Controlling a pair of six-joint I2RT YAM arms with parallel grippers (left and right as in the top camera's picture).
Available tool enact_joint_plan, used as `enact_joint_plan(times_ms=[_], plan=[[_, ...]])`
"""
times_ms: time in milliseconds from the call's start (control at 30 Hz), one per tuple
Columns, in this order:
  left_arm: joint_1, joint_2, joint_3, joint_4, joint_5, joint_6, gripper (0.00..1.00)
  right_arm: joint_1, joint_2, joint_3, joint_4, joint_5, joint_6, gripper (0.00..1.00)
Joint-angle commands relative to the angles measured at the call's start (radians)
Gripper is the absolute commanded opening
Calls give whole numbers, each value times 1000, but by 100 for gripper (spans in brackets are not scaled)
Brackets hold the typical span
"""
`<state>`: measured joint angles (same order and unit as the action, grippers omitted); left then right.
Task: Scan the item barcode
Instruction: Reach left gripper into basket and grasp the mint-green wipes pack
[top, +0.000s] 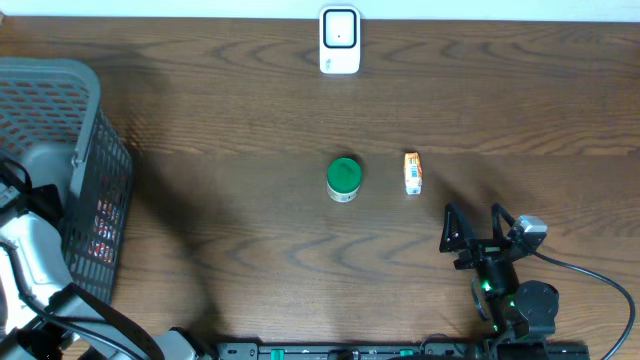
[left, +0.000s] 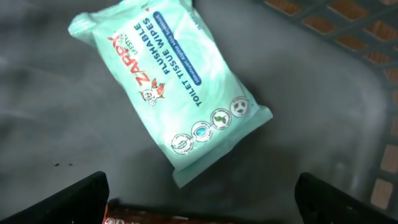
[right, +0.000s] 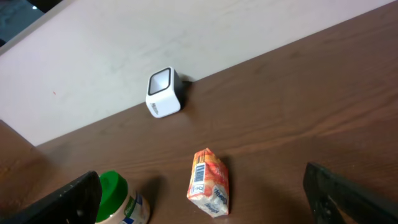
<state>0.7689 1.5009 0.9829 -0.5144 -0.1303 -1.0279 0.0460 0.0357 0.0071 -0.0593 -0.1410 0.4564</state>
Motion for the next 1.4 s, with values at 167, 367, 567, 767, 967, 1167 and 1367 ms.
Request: enact_joint_plan(times_ms=[167, 367, 567, 767, 967, 1167, 1367], plan=[[7, 142, -19, 58, -13, -6, 96, 5, -2, -2, -3, 1, 7, 99], [31, 251, -19, 92, -13, -7, 96, 5, -2, -2, -3, 1, 7, 99], [64, 263, -16, 98, -12, 3, 23, 5, -2, -2, -3, 1, 7, 99], [114, 164, 43, 96, 93, 164, 7, 5, -2, -2, -3, 2, 7, 99], [149, -70, 125, 76, 359, 185, 7, 5, -2, -2, -3, 1, 7, 99], [127, -308, 190, 358, 990, 128, 7, 5, -2, -2, -3, 1, 7, 99], [-175, -428, 190, 863, 1447, 48, 7, 5, -2, -2, -3, 1, 7, 99]])
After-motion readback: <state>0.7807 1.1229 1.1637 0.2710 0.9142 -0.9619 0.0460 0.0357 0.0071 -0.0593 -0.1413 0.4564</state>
